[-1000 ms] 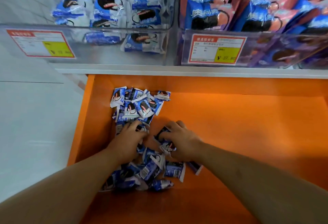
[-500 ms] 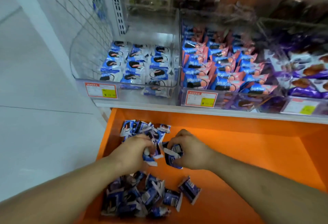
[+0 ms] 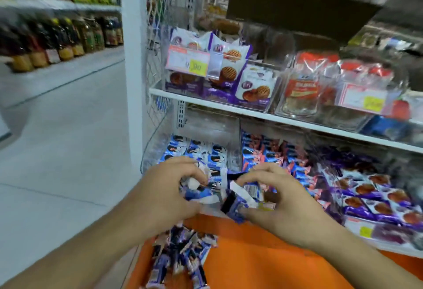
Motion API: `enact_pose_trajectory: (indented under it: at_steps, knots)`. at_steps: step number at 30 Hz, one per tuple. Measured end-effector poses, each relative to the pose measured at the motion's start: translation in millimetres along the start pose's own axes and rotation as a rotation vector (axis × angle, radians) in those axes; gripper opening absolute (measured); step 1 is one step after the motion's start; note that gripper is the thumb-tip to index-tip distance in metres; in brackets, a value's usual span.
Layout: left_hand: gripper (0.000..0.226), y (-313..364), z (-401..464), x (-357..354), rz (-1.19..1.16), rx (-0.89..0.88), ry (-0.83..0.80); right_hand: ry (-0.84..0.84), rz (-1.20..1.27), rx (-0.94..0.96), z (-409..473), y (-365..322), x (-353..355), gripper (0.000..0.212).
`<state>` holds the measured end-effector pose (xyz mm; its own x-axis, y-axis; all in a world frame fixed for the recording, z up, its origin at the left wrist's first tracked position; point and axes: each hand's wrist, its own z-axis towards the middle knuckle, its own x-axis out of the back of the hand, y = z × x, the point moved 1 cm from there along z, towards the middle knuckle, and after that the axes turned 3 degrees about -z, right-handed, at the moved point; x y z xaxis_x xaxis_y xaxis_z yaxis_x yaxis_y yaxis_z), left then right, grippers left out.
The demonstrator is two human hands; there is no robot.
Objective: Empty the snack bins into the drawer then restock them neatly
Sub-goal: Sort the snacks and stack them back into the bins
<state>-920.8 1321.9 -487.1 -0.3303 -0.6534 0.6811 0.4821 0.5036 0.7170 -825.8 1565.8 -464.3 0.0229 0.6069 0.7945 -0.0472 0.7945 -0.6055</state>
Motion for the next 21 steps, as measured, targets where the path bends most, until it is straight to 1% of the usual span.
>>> enact_pose_trajectory:
  at_steps: [2,4,8,10,13,15,18,21]
  knots:
    - [0.039,-4.4,16.5,13.8,-0.012,-0.003,0.084,0.078,-0.026,0.052,32.2,-11.6,0.5,0.042]
    - [0.039,-13.8,30.9,24.3,-0.004,0.020,0.156,0.109,-0.076,0.081,70.5,-17.0,-6.6,0.040]
    - [0.041,-38.1,51.0,34.9,-0.016,0.070,0.250,0.122,-0.197,0.052,150.0,-9.0,-30.7,0.038]
    - [0.040,-47.6,56.7,34.6,-0.003,0.067,0.288,0.112,-0.252,0.042,183.6,0.4,-43.3,0.039]
    - [0.039,-61.3,64.2,29.4,-0.005,0.032,0.307,0.096,-0.306,-0.037,220.4,19.6,-61.6,0.044]
    - [0.040,-66.6,67.3,24.7,-0.024,0.008,0.300,0.119,-0.330,-0.067,233.4,30.2,-72.1,0.044]
    - [0.042,-74.0,68.0,17.0,-0.025,-0.018,0.296,0.204,-0.287,-0.040,234.1,32.9,-80.2,0.042]
    - [0.043,-80.9,66.1,12.0,-0.007,-0.014,0.294,0.265,-0.192,-0.042,215.9,24.4,-72.1,0.031]
